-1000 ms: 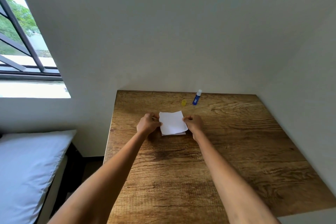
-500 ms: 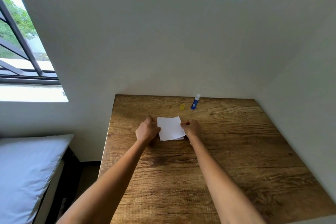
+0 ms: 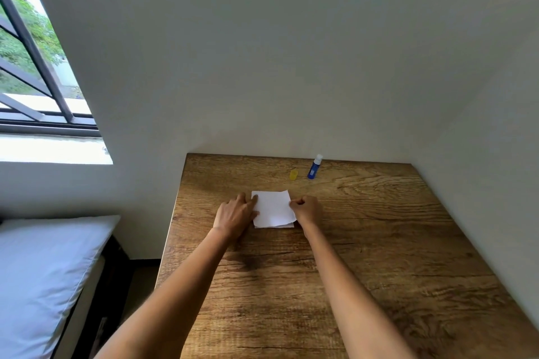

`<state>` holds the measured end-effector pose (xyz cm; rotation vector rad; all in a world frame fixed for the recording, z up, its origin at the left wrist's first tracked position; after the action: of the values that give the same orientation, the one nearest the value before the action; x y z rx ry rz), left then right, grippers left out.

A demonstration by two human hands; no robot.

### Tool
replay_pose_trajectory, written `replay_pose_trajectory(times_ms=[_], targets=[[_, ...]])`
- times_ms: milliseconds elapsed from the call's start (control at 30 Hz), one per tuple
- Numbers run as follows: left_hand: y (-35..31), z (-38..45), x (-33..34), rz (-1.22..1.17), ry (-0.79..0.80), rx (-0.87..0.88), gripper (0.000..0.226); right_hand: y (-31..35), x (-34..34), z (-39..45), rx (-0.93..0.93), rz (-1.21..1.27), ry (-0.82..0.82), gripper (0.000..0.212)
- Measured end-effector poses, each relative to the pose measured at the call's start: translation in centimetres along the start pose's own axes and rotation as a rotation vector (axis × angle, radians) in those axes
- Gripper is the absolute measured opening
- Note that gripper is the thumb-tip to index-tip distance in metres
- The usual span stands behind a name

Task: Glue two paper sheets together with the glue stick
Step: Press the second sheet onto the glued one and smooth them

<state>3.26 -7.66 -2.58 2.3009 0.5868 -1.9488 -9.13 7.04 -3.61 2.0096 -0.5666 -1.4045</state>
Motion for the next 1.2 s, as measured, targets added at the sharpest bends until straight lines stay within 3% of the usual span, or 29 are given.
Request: replay_pose_trajectory(times_ms=[267, 633, 767, 867, 967, 1200], targets=[[-0.2, 0.7, 0.7, 0.071, 0.244, 0.049, 0.087, -0.2, 0.2, 0.1, -0.017, -0.022, 0.013, 0.015], [0.3, 0.3, 1.0, -0.013, 0.218, -0.002, 0.091, 0.3, -0.9, -2.6, -0.095, -0.067, -0.078, 0.016], [0.2, -0.1, 0.8, -0.017, 0.188, -0.028, 0.091, 2.6, 0.1, -8.1, -0.453, -0.243, -0.189, 0.023], [0.1, -0.4, 0.5, -0.015, 0.172, -0.036, 0.091, 3.0, 2.9, -11.4, -0.603, -0.356, -0.101, 0.030], [0.0, -0.7, 0.4, -0.015, 0.167, -0.037, 0.090, 2.8, 3.8, -12.6, -0.629, -0.474, -0.066, 0.036], [0.0, -1.1, 0.3, -0.039, 0.168, -0.041, 0.091, 0.2, 0.8, -11.5, -0.518, -0.588, -0.187, 0.038]])
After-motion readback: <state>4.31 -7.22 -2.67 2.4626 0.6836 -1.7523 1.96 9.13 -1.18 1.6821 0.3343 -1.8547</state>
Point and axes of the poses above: each hand's wrist, its own z-axis towards the middle knuckle, its own x-axis out of the palm, y = z × x, the point moved 10 cm from there along z, towards the middle knuckle, and after that the axes turned 6 degrees about y, right-handed, at the moved point
